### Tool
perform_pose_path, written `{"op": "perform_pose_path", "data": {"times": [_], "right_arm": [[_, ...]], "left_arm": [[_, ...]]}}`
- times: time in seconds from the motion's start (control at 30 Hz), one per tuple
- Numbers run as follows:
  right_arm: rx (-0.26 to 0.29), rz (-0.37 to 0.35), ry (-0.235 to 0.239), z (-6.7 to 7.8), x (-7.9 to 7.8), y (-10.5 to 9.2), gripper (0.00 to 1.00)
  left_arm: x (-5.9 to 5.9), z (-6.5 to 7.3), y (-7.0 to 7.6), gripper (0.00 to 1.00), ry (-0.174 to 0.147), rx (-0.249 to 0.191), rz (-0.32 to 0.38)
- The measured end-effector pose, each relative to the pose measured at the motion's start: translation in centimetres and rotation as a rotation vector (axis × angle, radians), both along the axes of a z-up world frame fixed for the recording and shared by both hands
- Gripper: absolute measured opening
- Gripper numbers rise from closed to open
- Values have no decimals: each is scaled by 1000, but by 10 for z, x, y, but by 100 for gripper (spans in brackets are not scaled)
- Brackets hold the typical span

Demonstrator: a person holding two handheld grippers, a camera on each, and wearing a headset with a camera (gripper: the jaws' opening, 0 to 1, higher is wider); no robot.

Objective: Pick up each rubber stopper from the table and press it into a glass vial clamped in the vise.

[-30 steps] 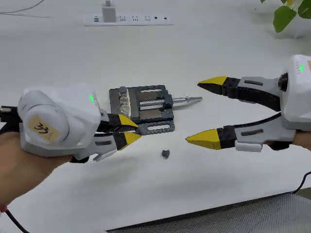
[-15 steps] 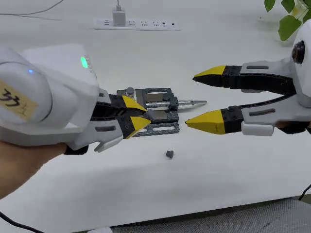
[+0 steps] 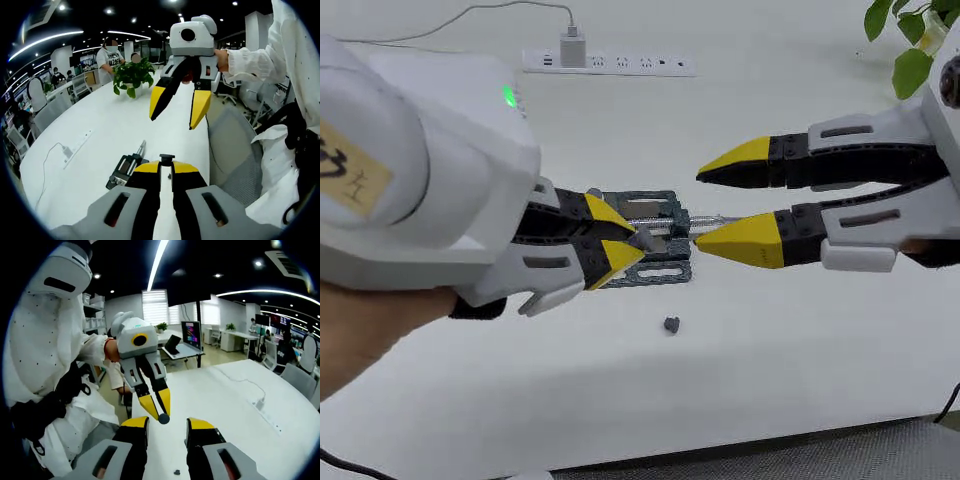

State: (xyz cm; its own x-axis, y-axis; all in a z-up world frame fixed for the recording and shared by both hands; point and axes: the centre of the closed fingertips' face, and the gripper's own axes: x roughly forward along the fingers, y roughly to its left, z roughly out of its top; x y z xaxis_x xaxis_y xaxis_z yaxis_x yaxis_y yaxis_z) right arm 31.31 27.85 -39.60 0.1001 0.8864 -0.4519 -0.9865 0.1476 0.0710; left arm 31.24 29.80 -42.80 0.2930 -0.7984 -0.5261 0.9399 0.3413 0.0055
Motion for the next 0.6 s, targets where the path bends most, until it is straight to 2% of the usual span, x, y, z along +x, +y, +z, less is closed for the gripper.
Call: {"op": "perform_pose_path", "data": {"times": [0.3,0.6], "right_arm": [[-19,57,29,-7,-12,7,17],[-29,77,31,-11,-17,8,15]], "left_arm": [[-8,6,-6,4,-6,-7,-29],[-10,12,-9,4,-6,-21,-47]]}}
